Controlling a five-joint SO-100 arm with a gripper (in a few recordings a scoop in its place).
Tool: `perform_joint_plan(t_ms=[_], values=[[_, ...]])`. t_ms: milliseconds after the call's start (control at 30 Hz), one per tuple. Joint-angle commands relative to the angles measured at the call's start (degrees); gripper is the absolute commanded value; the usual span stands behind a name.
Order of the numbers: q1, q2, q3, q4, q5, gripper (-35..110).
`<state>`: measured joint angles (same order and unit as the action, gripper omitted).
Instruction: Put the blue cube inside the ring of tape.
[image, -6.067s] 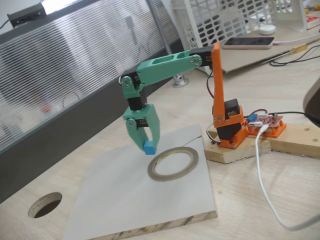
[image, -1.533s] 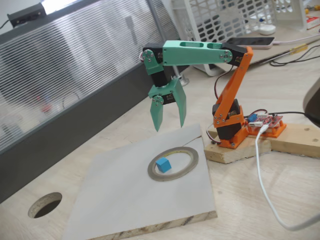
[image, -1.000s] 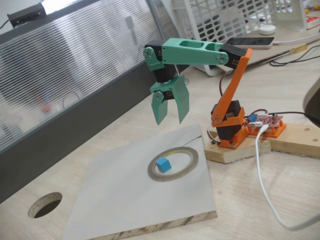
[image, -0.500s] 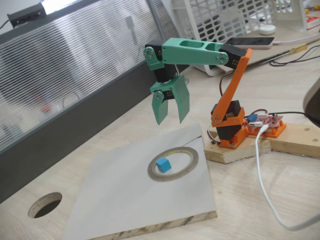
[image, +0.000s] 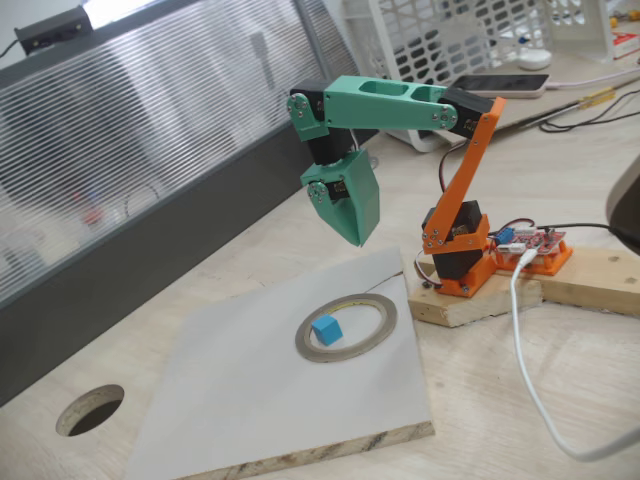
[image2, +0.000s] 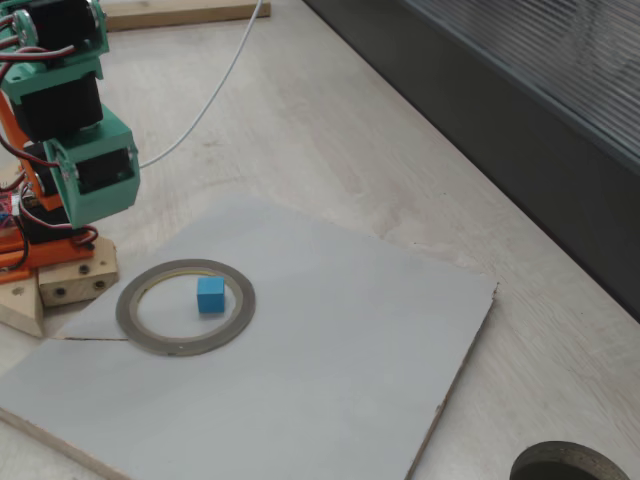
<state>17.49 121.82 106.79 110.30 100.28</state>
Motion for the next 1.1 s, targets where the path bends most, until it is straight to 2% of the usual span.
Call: perform_joint_plan(t_ms=[0, 267, 1067], values=[[0.4, 1.5, 2.2, 0.4, 0.4, 1], [0.3, 2.3, 14.7, 0.3, 0.3, 2], [0.4, 1.2, 17.0, 0.4, 0.5, 2]])
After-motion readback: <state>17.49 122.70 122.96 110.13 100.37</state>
